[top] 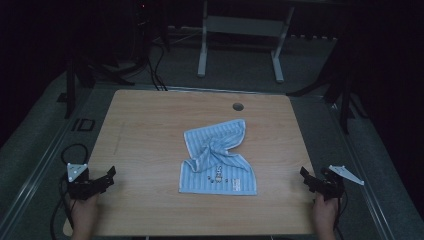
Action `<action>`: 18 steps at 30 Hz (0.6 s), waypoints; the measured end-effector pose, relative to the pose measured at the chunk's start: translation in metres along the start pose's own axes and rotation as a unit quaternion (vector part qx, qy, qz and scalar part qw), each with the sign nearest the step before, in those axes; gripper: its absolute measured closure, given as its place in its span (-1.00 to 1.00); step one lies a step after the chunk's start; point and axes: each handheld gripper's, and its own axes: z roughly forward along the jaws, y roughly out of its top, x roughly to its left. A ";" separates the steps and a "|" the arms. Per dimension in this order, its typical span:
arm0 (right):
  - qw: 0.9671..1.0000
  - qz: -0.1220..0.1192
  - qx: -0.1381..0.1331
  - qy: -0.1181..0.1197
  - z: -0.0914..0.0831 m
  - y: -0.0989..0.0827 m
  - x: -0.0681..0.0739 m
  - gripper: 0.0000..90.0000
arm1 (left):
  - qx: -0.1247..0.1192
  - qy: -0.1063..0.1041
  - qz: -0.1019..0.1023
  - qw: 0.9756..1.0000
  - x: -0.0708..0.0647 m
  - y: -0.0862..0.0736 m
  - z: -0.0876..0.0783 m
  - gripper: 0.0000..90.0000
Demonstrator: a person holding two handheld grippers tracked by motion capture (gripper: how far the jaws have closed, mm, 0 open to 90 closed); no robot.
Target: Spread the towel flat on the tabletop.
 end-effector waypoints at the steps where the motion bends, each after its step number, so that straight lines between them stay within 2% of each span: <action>1: 1.000 -0.002 0.006 0.022 0.001 0.000 -0.001 -0.76 | 0.008 -0.008 -0.001 1.000 0.000 0.001 0.001 -0.91; 3: 1.000 -0.002 0.007 0.028 0.002 0.000 -0.001 -0.76 | 0.017 -0.018 -0.002 1.000 0.001 0.003 0.001 -0.91; 4: 0.999 -0.008 0.015 0.049 0.003 0.002 -0.001 -0.76 | 0.027 -0.028 0.000 0.999 0.001 0.005 0.002 -0.91; 6: 0.997 -0.024 0.028 0.070 0.004 0.003 0.000 -0.76 | 0.050 -0.041 0.009 0.998 0.003 0.007 0.005 -0.91; 8: 0.995 -0.044 0.041 0.079 0.006 0.003 0.001 -0.76 | 0.071 -0.064 0.018 0.995 0.004 0.010 0.009 -0.91; 9: 0.993 -0.050 0.048 0.096 0.007 0.004 0.002 -0.76 | 0.086 -0.073 0.028 0.993 0.004 0.011 0.011 -0.91; 10: 0.992 -0.059 0.054 0.094 0.008 0.004 0.003 -0.75 | 0.097 -0.074 0.044 0.992 0.003 0.011 0.013 -0.91; 11: 0.992 -0.067 0.053 0.090 0.007 0.004 0.005 -0.75 | 0.108 -0.078 0.061 0.989 0.002 0.012 0.015 -0.91; 12: 0.991 -0.074 0.054 0.096 0.008 0.004 0.006 -0.76 | 0.126 -0.078 0.078 0.986 0.000 0.013 0.018 -0.91; 14: 0.991 -0.091 0.056 0.079 0.008 0.004 0.009 -0.72 | 0.147 -0.080 0.098 0.981 -0.002 0.015 0.022 -0.91; 15: 0.989 -0.099 0.065 0.085 0.009 0.005 0.010 -0.72 | 0.159 -0.083 0.105 0.978 -0.003 0.017 0.023 -0.91; 16: 0.988 -0.111 0.070 0.082 0.009 0.006 0.012 -0.72 | 0.168 -0.086 0.117 0.975 -0.004 0.020 0.024 -0.91; 17: 0.988 -0.111 0.070 0.082 0.009 0.006 0.012 -0.72 | 0.168 -0.086 0.117 0.975 -0.004 0.020 0.024 -0.91; 18: 0.983 -0.131 0.095 0.083 0.010 0.008 0.017 -0.72 | 0.187 -0.102 0.132 0.968 -0.006 0.024 0.024 -0.91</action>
